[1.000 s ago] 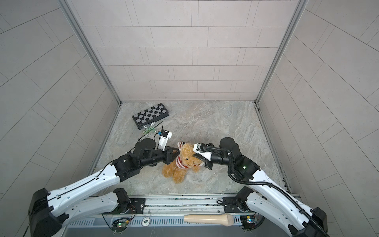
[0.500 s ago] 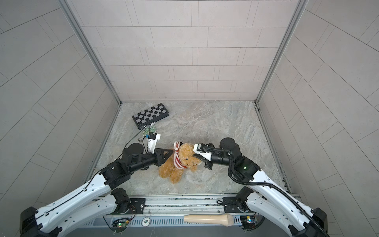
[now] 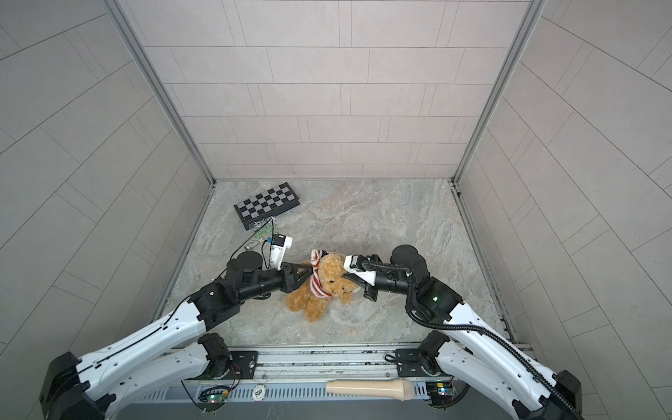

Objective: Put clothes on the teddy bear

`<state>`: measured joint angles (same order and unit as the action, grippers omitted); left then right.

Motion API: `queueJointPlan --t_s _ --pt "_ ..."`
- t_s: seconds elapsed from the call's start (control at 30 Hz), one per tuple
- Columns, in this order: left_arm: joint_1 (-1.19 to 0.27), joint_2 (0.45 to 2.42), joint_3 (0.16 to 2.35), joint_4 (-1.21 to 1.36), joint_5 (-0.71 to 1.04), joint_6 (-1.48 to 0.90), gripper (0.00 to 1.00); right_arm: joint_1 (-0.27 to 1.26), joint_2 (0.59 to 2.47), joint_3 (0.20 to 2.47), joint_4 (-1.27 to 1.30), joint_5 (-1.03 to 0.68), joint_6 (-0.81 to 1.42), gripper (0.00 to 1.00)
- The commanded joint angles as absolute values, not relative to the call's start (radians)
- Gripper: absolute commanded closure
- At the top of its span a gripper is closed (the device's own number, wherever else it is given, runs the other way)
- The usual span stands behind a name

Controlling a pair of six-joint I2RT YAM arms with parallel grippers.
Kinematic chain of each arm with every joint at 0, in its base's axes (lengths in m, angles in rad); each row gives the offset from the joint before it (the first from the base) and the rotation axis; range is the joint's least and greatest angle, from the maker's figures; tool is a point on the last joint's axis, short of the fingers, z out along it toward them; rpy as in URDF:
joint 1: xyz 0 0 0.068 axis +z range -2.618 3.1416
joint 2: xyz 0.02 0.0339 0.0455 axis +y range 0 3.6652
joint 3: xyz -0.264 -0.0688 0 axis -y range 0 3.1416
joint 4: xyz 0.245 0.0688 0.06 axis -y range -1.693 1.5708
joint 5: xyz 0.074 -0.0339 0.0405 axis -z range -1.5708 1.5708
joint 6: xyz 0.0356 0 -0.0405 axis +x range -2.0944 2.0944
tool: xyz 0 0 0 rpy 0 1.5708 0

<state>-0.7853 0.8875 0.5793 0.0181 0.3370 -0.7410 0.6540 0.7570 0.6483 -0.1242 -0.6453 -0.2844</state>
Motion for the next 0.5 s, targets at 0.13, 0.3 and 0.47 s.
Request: queueJointPlan --t_s 0.13,0.3,0.47 --pt "-0.782 0.952 0.615 0.115 0.371 -0.753 0.64 0.658 0.73 0.65 -0.052 -0.667 -0.304 1.0" --pt "-0.791 0.985 0.625 0.168 0.41 -0.764 0.67 0.659 0.736 0.652 -0.051 -0.666 -0.306 1.0" --pt "-0.796 1.003 0.627 0.195 0.448 -0.766 0.68 0.659 0.736 0.653 -0.051 -0.661 -0.31 1.0"
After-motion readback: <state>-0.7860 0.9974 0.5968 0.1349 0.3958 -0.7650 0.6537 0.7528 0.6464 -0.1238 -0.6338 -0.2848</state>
